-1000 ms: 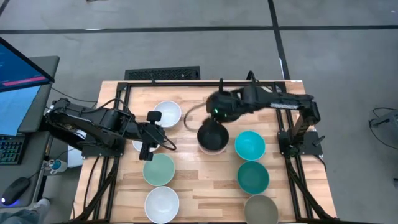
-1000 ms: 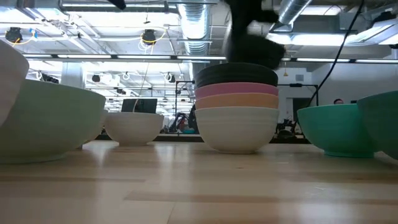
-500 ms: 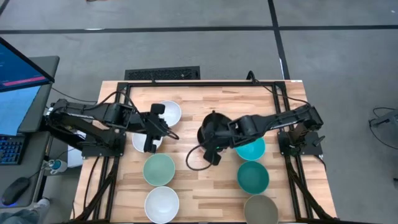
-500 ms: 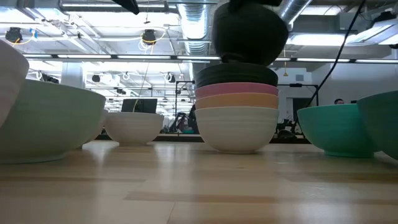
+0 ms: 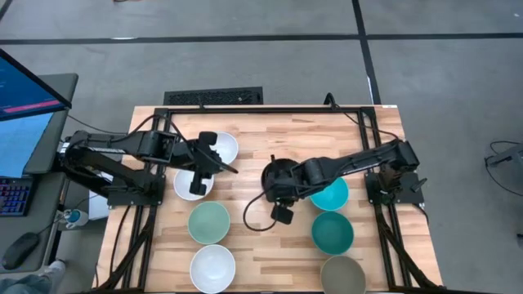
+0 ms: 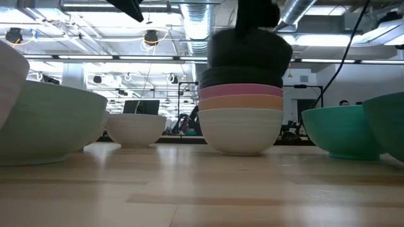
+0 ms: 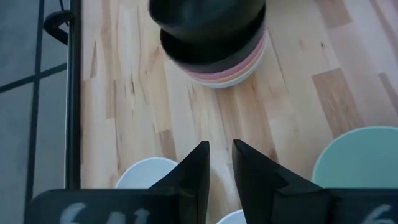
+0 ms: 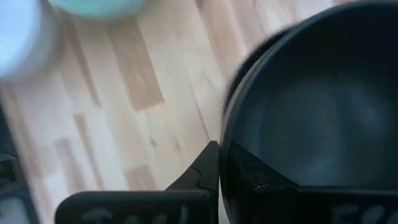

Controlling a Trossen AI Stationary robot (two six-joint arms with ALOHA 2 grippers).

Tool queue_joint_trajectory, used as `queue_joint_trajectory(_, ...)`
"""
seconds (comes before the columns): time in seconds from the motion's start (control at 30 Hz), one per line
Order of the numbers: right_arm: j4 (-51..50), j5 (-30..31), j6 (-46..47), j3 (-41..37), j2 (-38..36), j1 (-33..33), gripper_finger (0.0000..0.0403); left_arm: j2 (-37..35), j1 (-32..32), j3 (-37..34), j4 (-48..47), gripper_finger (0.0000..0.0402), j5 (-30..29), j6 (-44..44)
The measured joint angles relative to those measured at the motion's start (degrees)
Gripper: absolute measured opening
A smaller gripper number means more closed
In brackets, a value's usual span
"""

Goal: Nest bowls inside each other
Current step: Stack the black bowl on the black bowl, then stack the white bowl on the black bowl

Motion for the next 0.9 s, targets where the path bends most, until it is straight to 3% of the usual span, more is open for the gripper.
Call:
queue_joint_trajectory(0.27,-0.9,-1.1,-2.9,1.4,4.7,-0.6,0.0041,0.1,2.0,0.0,-1.4,0.0061,-0.1,0.6)
queue_joint_trajectory(0.53,0.5,4.0,-4.6,5.6,4.2,-1.3,0.0070,1.7,4.5,-0.1,-2.5,0.0061,0.2,1.9)
queue_joint_trajectory(0.9,-2.8,4.1,-4.3,6.3,3.9,-1.5,0.0106,4.8,8.0,-3.4,1.3,0.0061,2.8,3.5)
